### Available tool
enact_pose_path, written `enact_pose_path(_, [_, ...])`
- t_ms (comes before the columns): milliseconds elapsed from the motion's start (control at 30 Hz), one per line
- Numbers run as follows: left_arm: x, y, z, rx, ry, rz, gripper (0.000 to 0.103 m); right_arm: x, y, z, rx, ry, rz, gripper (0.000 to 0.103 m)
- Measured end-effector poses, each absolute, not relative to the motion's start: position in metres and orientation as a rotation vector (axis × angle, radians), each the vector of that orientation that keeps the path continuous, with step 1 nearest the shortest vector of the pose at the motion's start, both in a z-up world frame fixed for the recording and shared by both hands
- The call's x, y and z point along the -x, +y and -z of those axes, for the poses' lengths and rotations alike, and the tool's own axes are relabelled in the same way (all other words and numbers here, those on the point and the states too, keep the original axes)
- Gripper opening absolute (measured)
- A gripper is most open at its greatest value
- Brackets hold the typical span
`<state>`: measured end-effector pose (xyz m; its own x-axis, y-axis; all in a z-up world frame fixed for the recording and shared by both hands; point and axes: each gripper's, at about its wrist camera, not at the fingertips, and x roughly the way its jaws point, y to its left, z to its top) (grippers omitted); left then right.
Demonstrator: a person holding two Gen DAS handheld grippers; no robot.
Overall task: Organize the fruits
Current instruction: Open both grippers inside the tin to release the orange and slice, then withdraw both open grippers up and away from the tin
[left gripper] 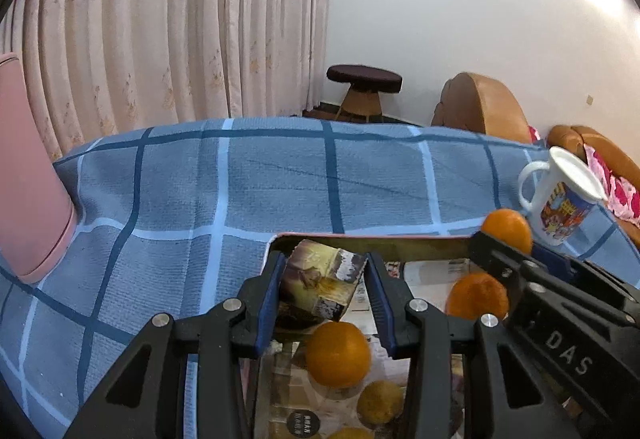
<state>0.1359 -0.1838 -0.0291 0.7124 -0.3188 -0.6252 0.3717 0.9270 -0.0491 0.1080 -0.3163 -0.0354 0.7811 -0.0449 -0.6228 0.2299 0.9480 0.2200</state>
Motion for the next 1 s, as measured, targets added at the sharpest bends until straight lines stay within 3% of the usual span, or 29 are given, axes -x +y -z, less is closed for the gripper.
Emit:
enact_pose_path(433, [-0.13,-0.206,0.045,-0.246,0.728,0.381,0.043,-0.115,-0.307,0.042,-0.275,0.72,0.085,0.045])
enact_pose_path(633, [-0.129,-0.206,0.046,-0.242,0.727,0.376,0.044,-0.11,-0.31,0.038,-0.309,0.673,0.092,0.078])
enact_pose_path(733, [-0.129,-0.203,0.043,-0.21,0.724,0.389,0.06,-0.107,-0.314,0.036,-0.331,0.644,0.096,0.082])
enact_pose_path(800, [-0.127,-0.204,0.041,-0.209,0.713,0.393,0.077,-0.104,-0.315,0.035,-0.338,0.628,0.103,0.082])
enact_pose_path(867, [-0.125,-0.203,0.039,-0.193,0.697,0.403,0.082,-0.101,-0.315,0.034,-0.338,0.612,0.114,0.082])
enact_pose_path(1000, [-0.127,-0.196,0.036,-0.116,0.712,0.421,0.083,-0.088,-0.32,0.032,-0.338,0.55,0.175,0.086])
